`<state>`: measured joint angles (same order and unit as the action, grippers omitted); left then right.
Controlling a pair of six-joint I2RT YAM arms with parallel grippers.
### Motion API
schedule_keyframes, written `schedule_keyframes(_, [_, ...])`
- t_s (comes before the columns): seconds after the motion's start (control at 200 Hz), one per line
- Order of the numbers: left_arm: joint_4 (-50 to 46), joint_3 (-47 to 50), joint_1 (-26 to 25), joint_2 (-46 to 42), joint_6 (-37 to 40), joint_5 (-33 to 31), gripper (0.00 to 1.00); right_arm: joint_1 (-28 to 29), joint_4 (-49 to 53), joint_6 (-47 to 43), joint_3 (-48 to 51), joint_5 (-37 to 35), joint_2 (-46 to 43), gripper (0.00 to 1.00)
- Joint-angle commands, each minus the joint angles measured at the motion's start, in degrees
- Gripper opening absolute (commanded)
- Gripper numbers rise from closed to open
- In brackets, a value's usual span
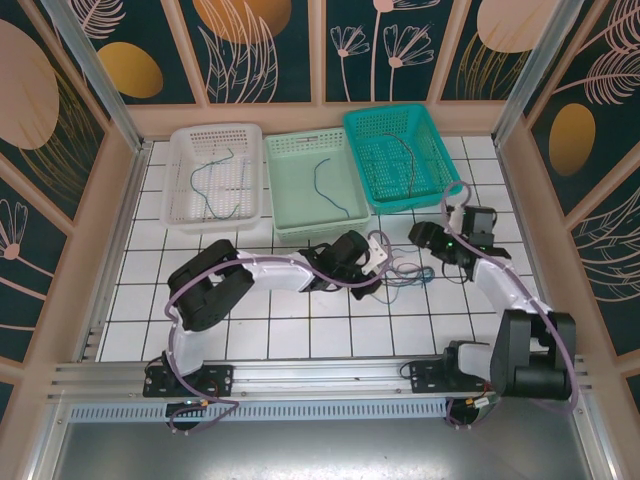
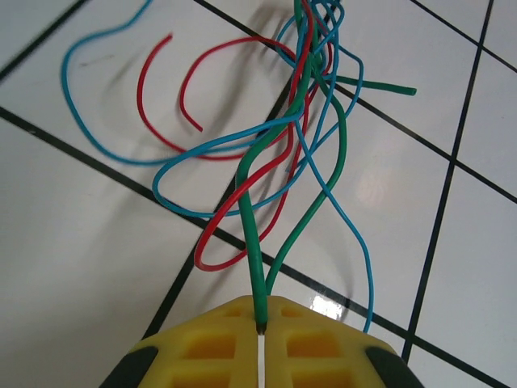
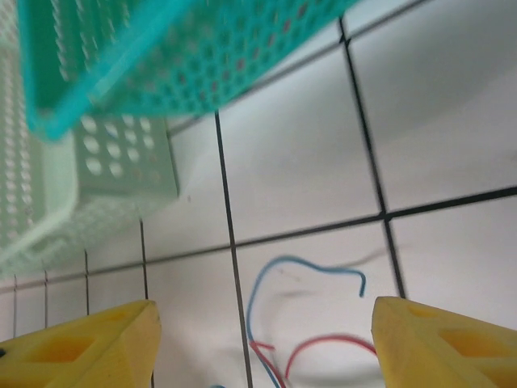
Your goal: Untangle the cables
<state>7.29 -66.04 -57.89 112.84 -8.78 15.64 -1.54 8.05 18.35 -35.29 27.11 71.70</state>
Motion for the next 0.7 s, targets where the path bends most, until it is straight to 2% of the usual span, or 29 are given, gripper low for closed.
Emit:
schedule_keyframes(0.0, [-0.6,1.8,-0.3,-3.8,1.8,-3.9,0.09,3.1,1.8,-1.8,-2.2,2.2,3.2,0.68])
schedule_keyframes(0.165, [-1.1,2.7,-0.3,-5.0,2.2,-5.4,0.09,6.0,2.2,-2.5,-2.6,3.5,5.7,0.64])
schedule_keyframes(0.245, [-0.9,2.7,-0.3,-5.1,2.1,-5.5,0.09,6.5,2.9,-2.6,-3.3,1.3,6.0,0.64])
schedule_keyframes(0.45, [-0.1,4.0,-0.3,-8.4,1.4,-9.0,0.08,6.2,-0.1,-0.4,-0.7,-6.7,-3.4,0.69])
schedule_keyframes(0.551, [0.9,5.7,-0.2,-10.5,1.3,-13.0,0.07,5.9,-0.1,-0.3,0.5,-7.7,-7.0,0.71])
schedule_keyframes(0.696, [1.4,6.8,-0.3,-11.9,0.9,-14.9,0.04,5.9,2.5,0.5,0.8,-6.7,-6.3,0.71])
